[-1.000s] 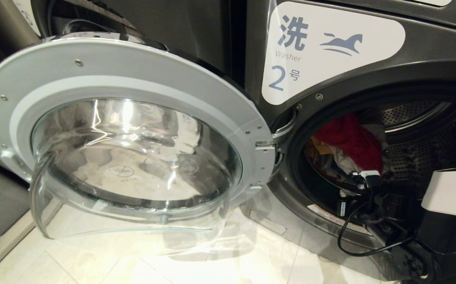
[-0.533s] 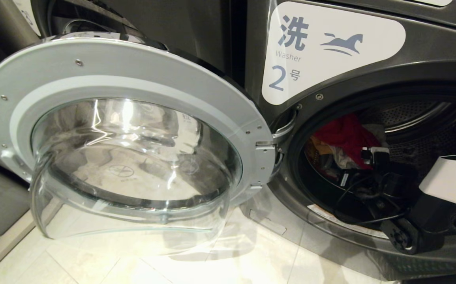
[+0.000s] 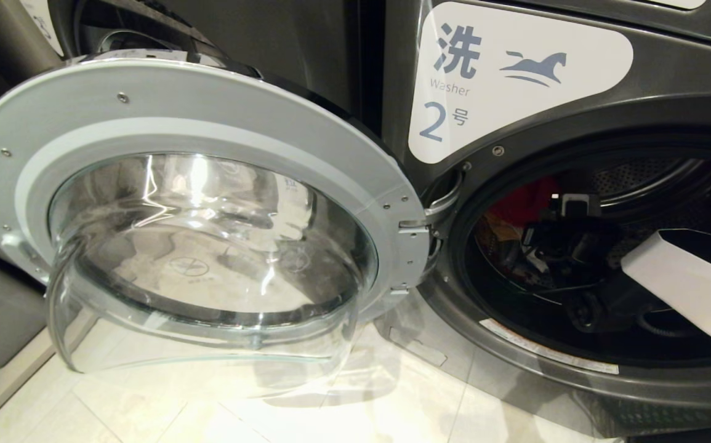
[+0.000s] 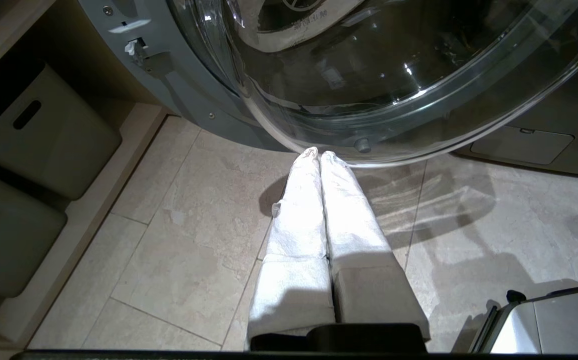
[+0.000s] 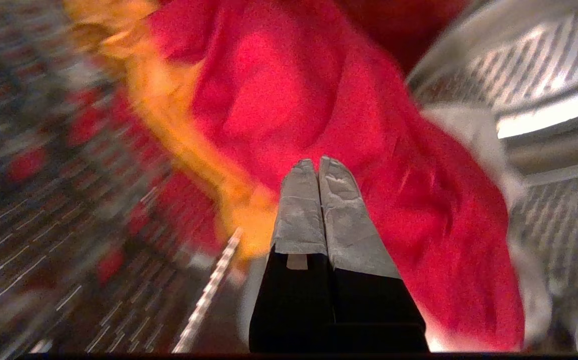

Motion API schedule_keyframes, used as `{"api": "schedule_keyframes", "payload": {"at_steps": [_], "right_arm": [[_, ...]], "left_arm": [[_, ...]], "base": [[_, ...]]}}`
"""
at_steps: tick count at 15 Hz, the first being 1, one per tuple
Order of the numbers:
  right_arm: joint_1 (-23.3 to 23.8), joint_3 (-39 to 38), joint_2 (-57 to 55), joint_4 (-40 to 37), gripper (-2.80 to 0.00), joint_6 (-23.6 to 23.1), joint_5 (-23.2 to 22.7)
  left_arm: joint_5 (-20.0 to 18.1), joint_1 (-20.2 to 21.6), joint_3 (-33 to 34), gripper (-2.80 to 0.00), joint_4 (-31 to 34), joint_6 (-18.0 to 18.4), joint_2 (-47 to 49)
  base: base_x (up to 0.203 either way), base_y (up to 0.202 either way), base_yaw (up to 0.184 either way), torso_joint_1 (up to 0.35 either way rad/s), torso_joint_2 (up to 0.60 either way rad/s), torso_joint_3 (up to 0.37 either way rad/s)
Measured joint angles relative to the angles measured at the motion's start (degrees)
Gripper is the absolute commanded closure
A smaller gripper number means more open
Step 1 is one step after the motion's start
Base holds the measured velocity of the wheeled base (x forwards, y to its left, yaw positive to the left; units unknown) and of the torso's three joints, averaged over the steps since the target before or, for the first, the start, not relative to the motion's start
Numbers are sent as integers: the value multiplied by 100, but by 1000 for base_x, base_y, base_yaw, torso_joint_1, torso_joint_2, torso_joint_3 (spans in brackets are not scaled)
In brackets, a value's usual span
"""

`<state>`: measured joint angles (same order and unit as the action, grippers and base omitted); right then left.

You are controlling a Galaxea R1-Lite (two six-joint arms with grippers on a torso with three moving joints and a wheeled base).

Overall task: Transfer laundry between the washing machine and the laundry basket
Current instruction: Pick a cloth and place it into the basket

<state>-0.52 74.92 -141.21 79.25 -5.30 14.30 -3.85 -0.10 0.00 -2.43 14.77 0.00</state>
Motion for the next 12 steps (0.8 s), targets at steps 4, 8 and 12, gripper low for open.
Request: {"api": "schedule_keyframes", "payload": {"at_steps": [4,8,12], "right_arm": [[384,1746,-557,-1383,0,-169,12],[695,3109,-917,-2908,0,-131,16],[831,3486,-1086,-4068,-280,394,-5]], "left_arm": [[0,0,0,0,0,0,0],[0,0,0,0,-2,0,-2],[0,0,0,0,0,0,0]], "base": [[0,0,0,0,0,0],[0,0,0,0,0,0],[0,0,0,0,0,0]]}}
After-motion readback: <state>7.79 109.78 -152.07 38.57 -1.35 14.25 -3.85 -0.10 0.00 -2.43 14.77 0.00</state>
